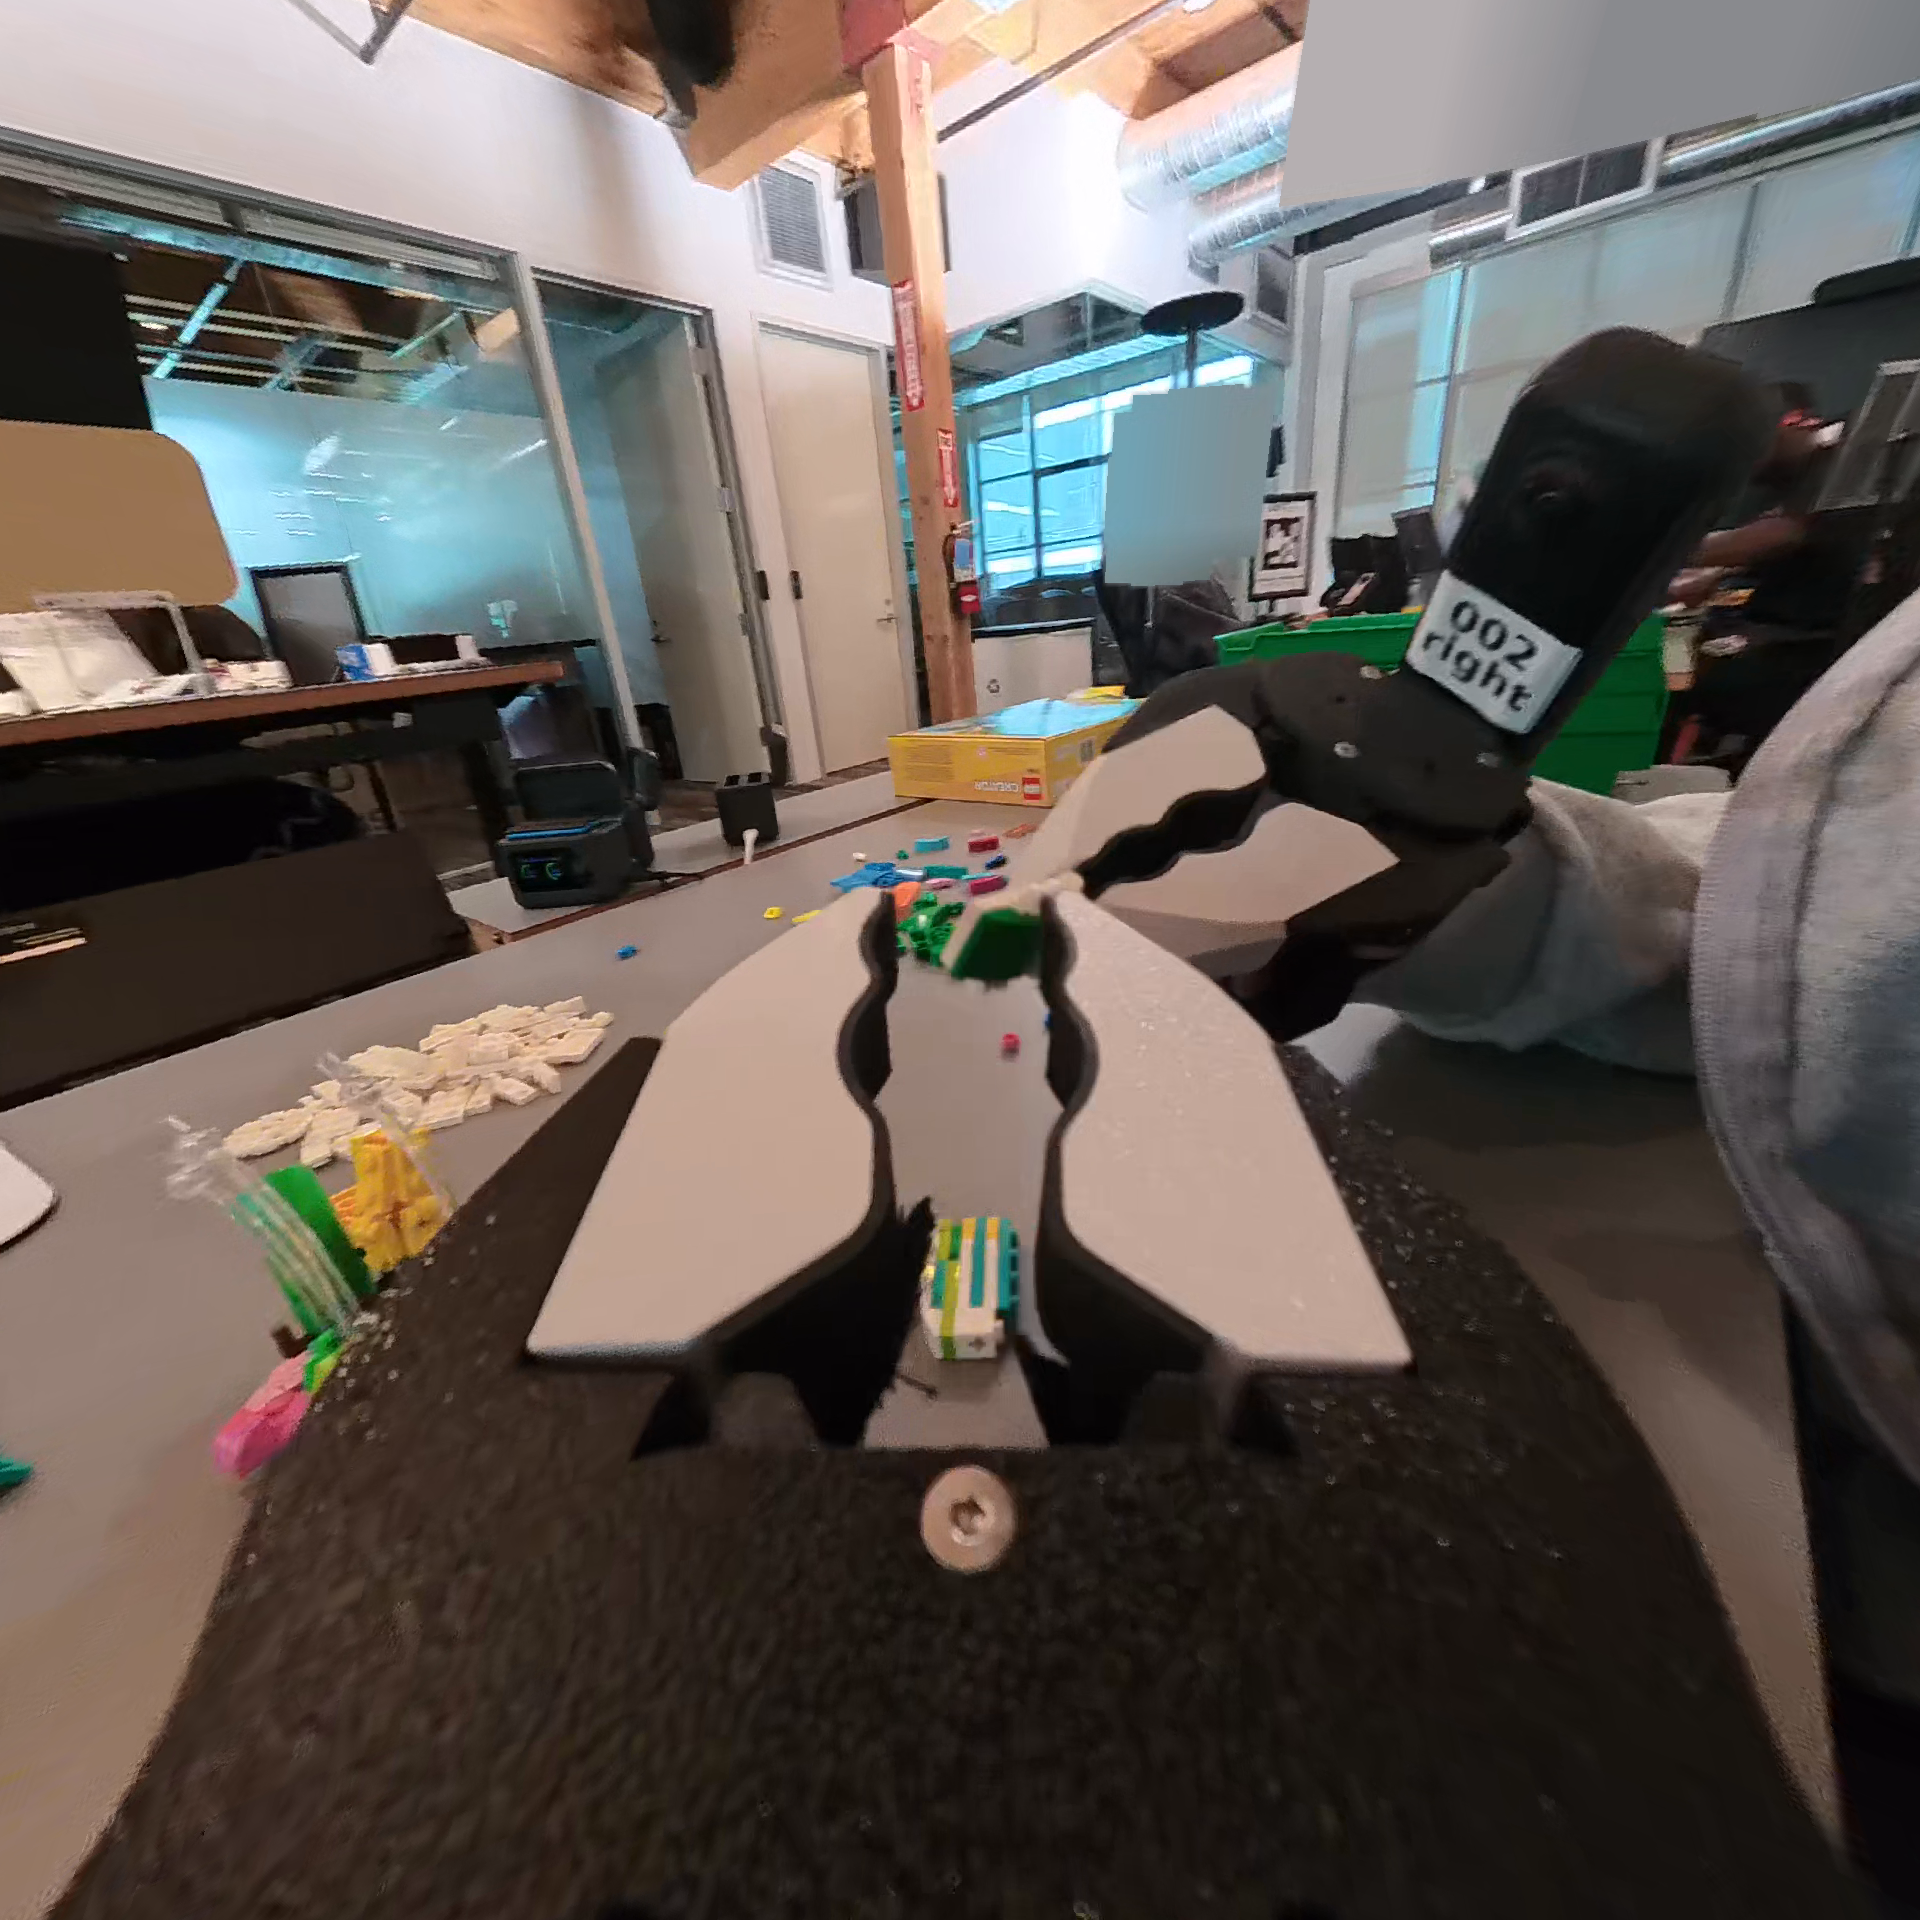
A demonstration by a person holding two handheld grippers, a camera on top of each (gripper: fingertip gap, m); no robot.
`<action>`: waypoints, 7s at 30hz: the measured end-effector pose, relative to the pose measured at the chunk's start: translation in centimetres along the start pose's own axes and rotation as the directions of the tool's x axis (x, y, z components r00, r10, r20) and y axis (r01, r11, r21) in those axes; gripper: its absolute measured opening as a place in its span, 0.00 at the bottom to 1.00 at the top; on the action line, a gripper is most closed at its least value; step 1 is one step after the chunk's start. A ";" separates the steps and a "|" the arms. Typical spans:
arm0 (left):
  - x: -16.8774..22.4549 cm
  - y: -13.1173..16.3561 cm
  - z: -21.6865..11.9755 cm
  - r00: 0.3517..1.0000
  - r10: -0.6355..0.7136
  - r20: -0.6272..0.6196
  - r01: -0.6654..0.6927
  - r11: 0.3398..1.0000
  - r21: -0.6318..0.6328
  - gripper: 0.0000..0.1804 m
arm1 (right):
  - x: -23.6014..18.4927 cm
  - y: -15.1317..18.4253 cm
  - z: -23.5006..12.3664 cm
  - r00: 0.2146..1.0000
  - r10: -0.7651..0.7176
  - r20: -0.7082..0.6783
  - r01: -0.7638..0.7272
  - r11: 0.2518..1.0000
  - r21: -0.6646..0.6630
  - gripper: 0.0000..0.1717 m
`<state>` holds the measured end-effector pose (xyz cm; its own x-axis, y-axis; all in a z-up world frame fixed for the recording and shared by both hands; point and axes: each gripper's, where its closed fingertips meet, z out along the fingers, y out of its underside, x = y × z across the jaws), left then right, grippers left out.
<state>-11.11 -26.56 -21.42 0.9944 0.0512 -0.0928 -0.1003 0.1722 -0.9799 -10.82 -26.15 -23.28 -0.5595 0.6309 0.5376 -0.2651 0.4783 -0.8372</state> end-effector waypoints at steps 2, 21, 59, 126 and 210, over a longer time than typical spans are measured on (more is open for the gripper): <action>0.5 -0.3 0.1 0.998 -0.032 -0.048 0.033 0.999 0.027 0.18 | 0.4 -0.8 -0.3 0.998 -0.040 -0.039 0.042 0.998 0.053 0.01; 2.5 -0.3 -0.8 0.973 -0.085 -0.215 0.090 0.996 0.009 0.09 | -2.1 -2.1 -0.9 0.930 0.270 0.252 -0.313 0.938 0.149 0.03; -0.4 0.3 -0.1 0.936 0.269 0.229 -0.248 0.962 -0.115 0.13 | 0.4 -2.2 0.1 0.978 0.204 -0.036 -0.199 0.975 0.101 0.01; -0.4 0.7 -0.5 0.896 0.398 0.196 -0.368 0.914 -0.172 0.02 | 3.8 4.5 -1.2 0.945 0.299 -0.131 -0.319 0.932 -0.174 0.02; 0.5 5.0 0.7 0.560 0.829 0.007 -0.735 0.500 -0.459 0.04 | -0.5 2.9 -0.5 0.840 -0.541 -0.041 0.525 0.830 -0.185 0.02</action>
<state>-11.12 -25.04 -26.21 0.4731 0.1783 -0.8628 -0.7650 -0.4026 -0.5027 -10.92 -24.73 -25.93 -0.2949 0.2962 0.9085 -0.3685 0.8420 -0.3941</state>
